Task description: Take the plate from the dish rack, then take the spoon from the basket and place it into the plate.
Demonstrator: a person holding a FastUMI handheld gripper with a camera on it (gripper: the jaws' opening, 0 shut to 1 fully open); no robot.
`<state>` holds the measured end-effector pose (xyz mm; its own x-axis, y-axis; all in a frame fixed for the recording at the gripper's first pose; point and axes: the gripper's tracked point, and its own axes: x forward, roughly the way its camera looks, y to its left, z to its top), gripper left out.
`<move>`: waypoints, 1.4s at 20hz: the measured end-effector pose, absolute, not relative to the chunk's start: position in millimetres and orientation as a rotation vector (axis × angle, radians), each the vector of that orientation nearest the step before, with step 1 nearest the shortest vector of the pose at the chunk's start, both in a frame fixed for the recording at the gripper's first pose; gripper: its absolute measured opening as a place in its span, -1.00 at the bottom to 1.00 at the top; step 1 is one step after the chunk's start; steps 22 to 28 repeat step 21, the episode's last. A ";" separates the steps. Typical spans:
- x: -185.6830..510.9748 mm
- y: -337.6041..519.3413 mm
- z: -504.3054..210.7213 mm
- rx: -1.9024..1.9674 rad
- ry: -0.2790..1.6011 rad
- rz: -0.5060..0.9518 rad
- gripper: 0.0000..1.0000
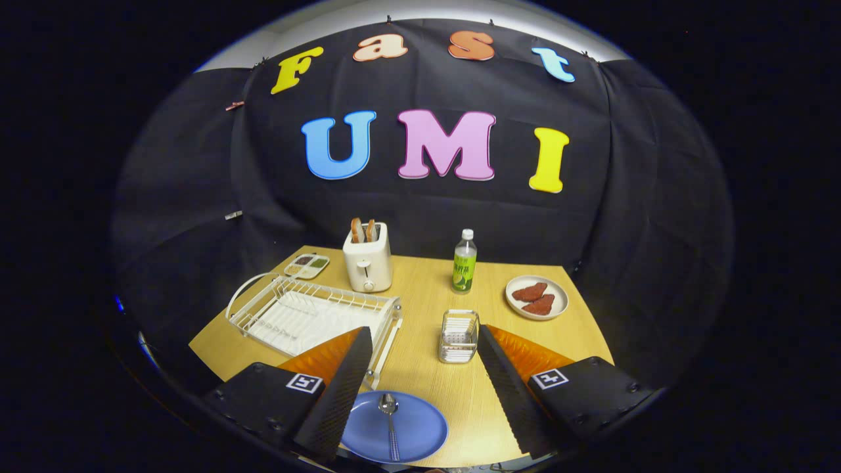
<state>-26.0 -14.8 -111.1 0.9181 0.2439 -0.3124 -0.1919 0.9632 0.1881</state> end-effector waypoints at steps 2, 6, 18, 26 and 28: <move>-20.2 -19.7 -81.4 0.156 0.279 0.218 0.98; -16.1 -26.5 -36.5 0.179 0.189 0.213 0.97; -20.3 -26.1 -22.0 0.165 0.132 0.222 0.97; -20.0 -26.9 -23.8 0.170 0.141 0.219 0.95; -20.0 -26.9 -23.8 0.170 0.141 0.219 0.95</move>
